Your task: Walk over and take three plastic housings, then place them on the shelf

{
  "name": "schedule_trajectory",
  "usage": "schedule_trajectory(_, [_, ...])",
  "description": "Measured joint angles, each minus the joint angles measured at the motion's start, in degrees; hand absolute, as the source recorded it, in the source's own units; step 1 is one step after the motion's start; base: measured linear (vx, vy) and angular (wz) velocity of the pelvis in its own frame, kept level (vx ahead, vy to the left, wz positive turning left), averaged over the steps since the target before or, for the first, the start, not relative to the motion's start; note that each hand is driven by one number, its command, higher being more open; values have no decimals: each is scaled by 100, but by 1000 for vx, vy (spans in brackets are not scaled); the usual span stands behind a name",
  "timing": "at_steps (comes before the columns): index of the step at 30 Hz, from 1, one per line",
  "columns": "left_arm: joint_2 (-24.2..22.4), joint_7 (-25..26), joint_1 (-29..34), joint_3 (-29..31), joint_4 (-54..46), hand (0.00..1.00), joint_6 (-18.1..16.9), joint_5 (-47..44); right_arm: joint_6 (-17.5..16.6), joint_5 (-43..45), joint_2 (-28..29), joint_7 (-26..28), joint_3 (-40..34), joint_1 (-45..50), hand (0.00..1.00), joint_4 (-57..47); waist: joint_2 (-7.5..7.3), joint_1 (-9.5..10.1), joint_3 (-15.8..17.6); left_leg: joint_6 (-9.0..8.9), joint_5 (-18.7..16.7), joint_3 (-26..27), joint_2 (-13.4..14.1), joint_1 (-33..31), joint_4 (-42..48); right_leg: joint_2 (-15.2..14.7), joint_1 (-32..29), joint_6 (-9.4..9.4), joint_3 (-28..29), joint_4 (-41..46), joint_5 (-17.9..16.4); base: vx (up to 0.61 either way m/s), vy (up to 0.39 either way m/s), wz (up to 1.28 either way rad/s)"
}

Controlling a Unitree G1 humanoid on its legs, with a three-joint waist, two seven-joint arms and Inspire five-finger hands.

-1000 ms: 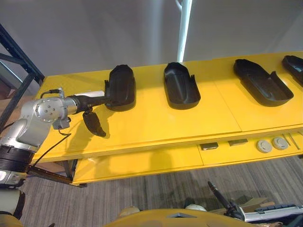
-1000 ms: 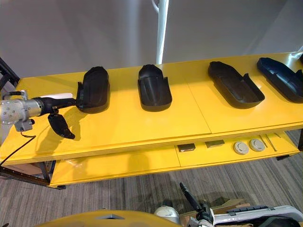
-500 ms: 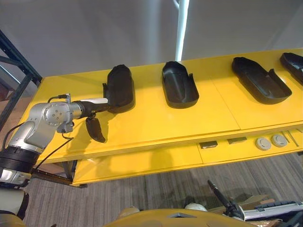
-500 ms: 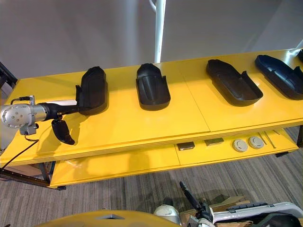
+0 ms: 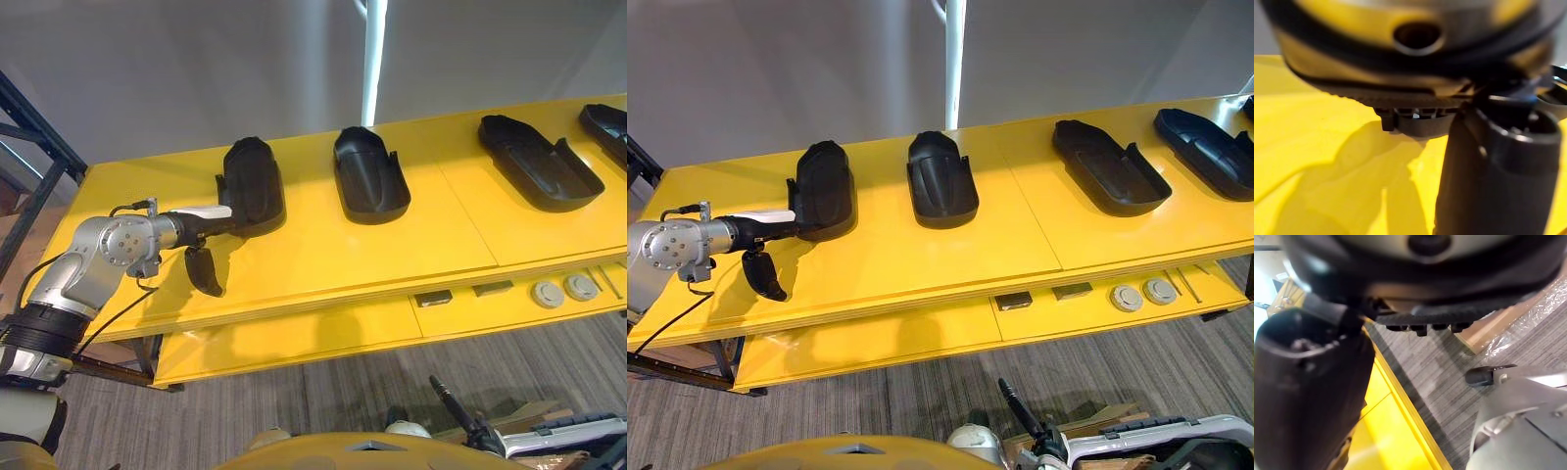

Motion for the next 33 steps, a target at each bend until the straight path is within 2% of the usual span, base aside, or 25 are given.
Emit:
schedule_trajectory(4, [-27,160,1,1,238,100,-229,205,31,0,-5,1,0,-1,100,-1,-2,9,-1,-9,-63,16,34,1,75,13,31,0,5,0,0,-37,13,-3])
schedule_trajectory(8, [-137,622,32,70,662,100,-625,606,120,-1,-8,18,0,12,100,0,-3,27,-2,-9,-63,11,38,5,74,16,43,1,4,0,0,-18,7,0])
schedule_trajectory(12, [-139,861,80,156,873,100,-899,651,121,0,-53,85,5,4,100,0,1,32,0,-9,-63,14,38,48,65,14,70,1,-11,-1,0,-26,8,-1])
schedule_trajectory(20, [-140,1267,281,248,1088,100,-1260,670,127,1,-124,120,90,9,100,-1,31,25,-17,1,-9,32,13,169,-57,2,124,4,-24,-3,-3,-30,6,-1])
schedule_trajectory(26, [-139,1411,311,271,1081,100,-1457,798,130,1,-160,123,143,3,100,-1,31,23,-18,-4,98,5,-40,233,-246,-13,123,7,-87,-4,-4,-6,-3,2])
schedule_trajectory(33, [-135,1301,325,290,964,100,-1604,869,130,0,-166,124,183,6,100,0,31,23,-19,-4,177,10,-66,304,-390,-10,122,7,-92,-4,-3,-3,-1,-1])
